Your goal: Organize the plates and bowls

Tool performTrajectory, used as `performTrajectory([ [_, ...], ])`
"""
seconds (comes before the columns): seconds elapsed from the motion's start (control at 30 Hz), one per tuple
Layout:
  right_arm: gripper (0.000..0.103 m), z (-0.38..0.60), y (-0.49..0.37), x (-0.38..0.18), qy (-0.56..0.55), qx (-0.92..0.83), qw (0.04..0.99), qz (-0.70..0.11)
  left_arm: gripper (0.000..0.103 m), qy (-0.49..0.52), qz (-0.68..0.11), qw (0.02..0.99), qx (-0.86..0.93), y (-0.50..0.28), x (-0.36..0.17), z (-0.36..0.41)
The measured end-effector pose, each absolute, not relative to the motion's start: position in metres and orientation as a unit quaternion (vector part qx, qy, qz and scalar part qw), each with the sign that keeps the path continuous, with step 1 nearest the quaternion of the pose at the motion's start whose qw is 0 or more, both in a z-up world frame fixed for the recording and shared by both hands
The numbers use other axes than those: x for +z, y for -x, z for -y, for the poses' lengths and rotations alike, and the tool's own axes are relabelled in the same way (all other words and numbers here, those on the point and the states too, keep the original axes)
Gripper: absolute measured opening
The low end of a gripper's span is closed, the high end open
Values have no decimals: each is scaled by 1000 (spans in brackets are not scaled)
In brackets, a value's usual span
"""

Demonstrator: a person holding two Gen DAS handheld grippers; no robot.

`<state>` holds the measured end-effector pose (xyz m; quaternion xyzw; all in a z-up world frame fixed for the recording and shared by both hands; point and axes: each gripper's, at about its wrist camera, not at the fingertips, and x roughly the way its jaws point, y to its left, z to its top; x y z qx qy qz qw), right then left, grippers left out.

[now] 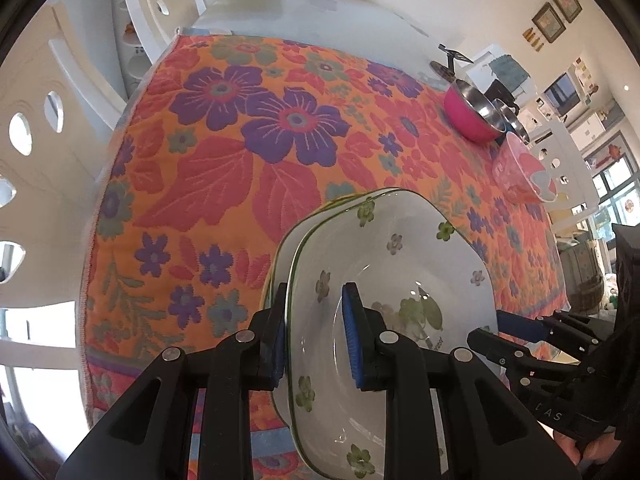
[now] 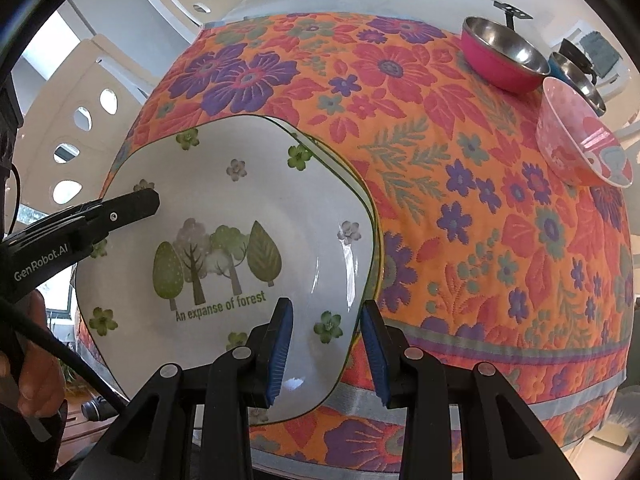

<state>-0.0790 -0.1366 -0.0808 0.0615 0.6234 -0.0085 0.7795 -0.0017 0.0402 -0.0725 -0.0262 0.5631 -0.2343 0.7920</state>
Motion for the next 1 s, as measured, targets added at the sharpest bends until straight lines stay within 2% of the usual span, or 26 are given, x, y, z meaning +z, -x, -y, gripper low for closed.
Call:
performTrajectory([
  [0.27, 34, 135, 78, -77, -61, -8, 784, -618, 23, 0, -555, 804, -215, 2, -66, -38],
  [0.57, 34, 136, 85, -64, -62, -9, 794, -605, 26, -12, -500, 843, -200, -10, -24, -48],
  [0.83, 34, 173, 94, -20, -84, -26, 826, -556, 26, -1, -474, 849, -235, -3, 5, -17],
  [0.93, 34, 206, 94, -1, -112, -44, 839, -531, 32, 3, -458, 851, -258, 3, 24, 8],
  [0.97, 37, 220, 95, 5, -122, -51, 843, -522, 33, 6, -450, 851, -270, 5, 33, 21],
  [1.0, 46, 240, 96, 13, -133, -63, 848, -508, 36, 6, -447, 851, -276, 7, 36, 30],
])
